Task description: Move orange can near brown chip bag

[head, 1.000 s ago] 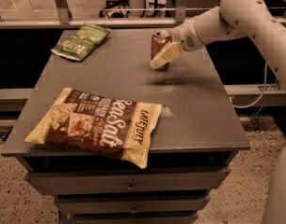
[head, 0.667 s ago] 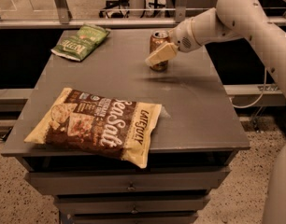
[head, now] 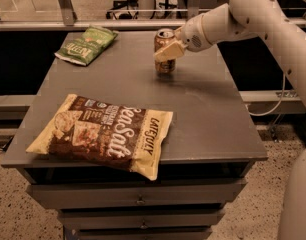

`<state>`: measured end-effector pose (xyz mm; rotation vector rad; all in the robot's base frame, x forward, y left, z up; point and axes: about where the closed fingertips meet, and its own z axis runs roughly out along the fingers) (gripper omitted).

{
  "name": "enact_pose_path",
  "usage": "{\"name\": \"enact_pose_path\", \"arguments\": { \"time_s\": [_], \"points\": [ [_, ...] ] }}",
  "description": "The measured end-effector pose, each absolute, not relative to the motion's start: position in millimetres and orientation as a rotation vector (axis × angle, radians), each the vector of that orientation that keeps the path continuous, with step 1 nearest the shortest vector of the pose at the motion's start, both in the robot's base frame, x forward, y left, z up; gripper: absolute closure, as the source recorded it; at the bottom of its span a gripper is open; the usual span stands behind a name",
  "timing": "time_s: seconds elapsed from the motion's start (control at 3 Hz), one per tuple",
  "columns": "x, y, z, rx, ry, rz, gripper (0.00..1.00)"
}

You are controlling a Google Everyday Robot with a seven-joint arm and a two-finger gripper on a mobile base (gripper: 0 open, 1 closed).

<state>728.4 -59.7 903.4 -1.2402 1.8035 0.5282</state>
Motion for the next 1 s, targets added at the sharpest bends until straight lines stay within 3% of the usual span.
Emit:
{"name": "enact_pose_path", "arguments": {
  "time_s": [0.33, 0.67, 1.0],
  "points": [
    [728.6, -57.0, 901.5, -1.244, 1.804, 0.533, 0.99],
    [723.1, -53.9, 903.2, -1.247, 1.798, 0.547, 1.00],
    [679.8, -38.4, 926.3, -1.258, 1.746, 0.633, 1.00]
  ]
}}
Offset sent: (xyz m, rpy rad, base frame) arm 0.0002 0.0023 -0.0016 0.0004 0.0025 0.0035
